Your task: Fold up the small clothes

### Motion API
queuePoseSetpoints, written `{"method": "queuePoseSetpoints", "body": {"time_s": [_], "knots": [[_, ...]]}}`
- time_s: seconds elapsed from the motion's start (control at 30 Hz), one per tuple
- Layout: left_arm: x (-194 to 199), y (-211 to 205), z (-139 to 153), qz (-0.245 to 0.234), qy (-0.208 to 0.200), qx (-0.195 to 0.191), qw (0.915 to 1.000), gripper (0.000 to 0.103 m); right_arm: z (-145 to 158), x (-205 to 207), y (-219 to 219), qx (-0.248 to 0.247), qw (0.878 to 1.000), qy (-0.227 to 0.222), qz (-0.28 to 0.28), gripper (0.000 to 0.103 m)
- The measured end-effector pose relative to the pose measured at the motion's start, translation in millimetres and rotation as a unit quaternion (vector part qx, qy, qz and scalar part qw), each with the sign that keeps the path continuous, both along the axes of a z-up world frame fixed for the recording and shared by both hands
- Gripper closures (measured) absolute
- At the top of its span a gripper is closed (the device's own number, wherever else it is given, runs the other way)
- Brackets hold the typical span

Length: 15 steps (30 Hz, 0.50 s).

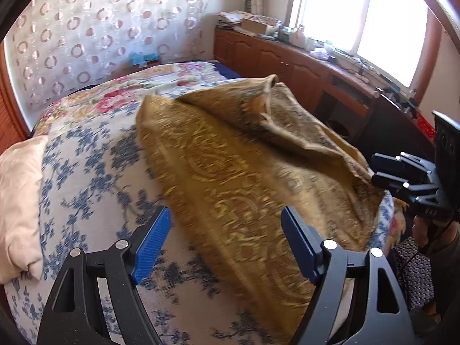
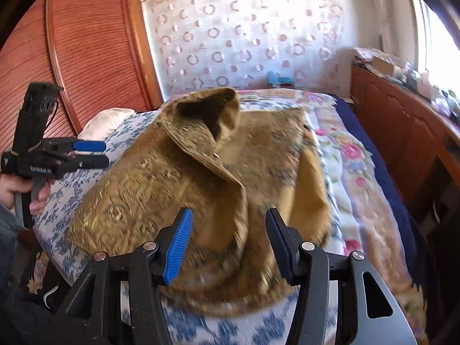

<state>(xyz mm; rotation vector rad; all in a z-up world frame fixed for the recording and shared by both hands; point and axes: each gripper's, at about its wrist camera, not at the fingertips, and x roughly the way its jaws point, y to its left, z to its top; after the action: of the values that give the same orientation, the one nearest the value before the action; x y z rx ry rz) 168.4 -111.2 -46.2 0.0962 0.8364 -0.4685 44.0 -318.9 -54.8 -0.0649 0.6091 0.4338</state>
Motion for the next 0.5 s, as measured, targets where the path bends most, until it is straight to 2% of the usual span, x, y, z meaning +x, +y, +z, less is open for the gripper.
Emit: {"method": "queuePoseSetpoints", "body": {"time_s": [0.33, 0.5], "knots": [[3.7, 15.5, -35.6, 0.017, 0.017, 0.01, 0.9996, 0.024, 1.6, 68.1, 39.8, -0.036, 0.999, 0.024, 0.025, 0.048], [6.6, 14.6, -44.9, 0.019, 0.024, 0.012, 0.9995, 0.024, -0.5, 85.2, 51.4, -0.053, 0.997, 0.038, 0.042, 0.048]]}}
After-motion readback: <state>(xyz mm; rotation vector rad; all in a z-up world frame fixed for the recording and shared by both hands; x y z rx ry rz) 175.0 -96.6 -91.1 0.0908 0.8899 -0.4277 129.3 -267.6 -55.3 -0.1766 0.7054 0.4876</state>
